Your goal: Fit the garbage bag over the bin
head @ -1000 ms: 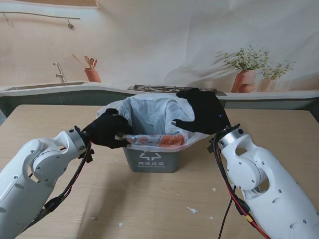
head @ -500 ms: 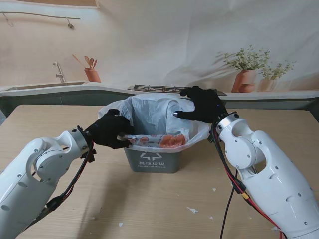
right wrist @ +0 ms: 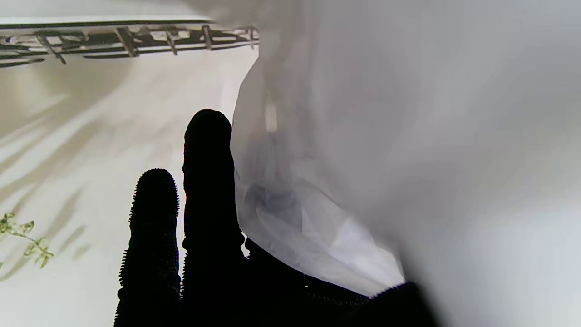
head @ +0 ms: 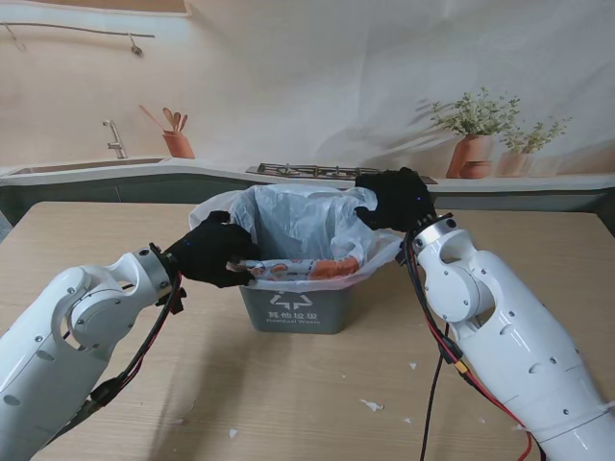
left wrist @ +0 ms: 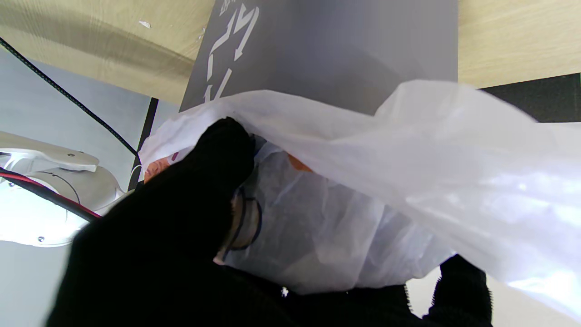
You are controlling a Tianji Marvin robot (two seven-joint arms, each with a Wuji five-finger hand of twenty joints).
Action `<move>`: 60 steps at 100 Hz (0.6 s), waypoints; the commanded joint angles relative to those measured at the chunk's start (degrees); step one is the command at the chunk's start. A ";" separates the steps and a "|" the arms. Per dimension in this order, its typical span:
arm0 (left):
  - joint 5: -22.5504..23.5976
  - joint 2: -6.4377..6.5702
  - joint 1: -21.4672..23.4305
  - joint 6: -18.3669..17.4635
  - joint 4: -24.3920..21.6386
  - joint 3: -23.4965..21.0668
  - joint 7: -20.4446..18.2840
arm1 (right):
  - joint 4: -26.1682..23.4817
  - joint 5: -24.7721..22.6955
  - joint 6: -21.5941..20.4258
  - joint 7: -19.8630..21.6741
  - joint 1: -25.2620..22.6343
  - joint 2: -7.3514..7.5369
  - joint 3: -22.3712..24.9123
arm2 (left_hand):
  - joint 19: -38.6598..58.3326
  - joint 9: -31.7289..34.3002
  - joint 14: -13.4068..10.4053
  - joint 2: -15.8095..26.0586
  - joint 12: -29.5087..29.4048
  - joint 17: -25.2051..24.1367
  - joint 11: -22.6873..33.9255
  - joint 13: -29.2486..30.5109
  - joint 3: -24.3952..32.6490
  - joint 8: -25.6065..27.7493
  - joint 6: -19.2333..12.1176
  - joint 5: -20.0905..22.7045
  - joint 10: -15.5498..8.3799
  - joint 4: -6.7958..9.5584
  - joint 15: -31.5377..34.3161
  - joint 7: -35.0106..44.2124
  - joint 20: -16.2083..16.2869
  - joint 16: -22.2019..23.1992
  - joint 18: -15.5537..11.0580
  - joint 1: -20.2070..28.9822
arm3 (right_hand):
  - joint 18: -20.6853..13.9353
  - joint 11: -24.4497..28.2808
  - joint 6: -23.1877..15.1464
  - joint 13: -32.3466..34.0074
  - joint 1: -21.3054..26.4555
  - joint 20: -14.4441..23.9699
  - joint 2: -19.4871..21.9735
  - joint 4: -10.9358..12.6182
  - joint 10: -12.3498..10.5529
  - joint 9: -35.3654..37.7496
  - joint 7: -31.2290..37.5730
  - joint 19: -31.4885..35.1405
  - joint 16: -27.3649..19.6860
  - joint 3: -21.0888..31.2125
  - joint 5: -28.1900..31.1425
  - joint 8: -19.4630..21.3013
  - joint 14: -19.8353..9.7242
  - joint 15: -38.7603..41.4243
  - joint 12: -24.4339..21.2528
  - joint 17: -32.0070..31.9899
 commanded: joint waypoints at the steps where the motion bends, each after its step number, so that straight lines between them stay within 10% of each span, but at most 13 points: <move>1: 0.08 -0.11 0.34 0.19 0.81 0.51 -1.21 | 0.26 0.46 -0.53 -0.32 0.08 -0.71 0.21 | 2.08 1.13 0.92 0.53 1.14 -0.13 -0.52 3.46 2.29 0.41 -2.53 1.80 -2.18 -2.47 1.13 1.64 0.45 0.98 -2.64 2.43 | 0.65 2.76 -3.82 1.55 3.55 -0.32 0.62 -2.30 -1.29 1.32 2.27 2.07 0.39 4.05 0.78 0.10 -1.44 1.30 1.88 -0.31; 28: -0.01 -0.14 -0.32 -0.59 1.42 1.22 -0.90 | 1.55 3.74 4.22 -4.02 0.91 -2.11 0.13 | 2.22 1.11 -0.02 0.46 1.70 -0.08 -0.84 3.48 2.79 1.55 -4.00 1.10 -3.16 -2.69 1.26 2.29 0.50 1.05 -2.97 2.34 | 0.06 3.77 -2.58 0.31 4.32 0.11 4.61 -1.34 -1.09 -0.33 2.74 2.68 1.06 1.03 -1.88 2.19 -1.43 2.75 3.88 -1.05; 60: 0.14 0.02 -0.89 -1.74 1.98 1.63 -1.23 | 6.17 22.01 20.46 -2.35 4.16 -5.57 -1.99 | 2.90 1.68 -1.44 -0.59 2.68 -0.97 -2.66 2.88 5.40 2.78 -6.80 0.85 -5.22 -3.29 1.41 2.38 0.84 1.01 -3.67 1.10 | -0.96 4.63 -2.52 -1.83 1.92 0.56 14.47 0.89 0.31 -1.51 3.03 3.21 2.14 -8.19 -1.60 1.66 0.07 4.43 6.44 -2.50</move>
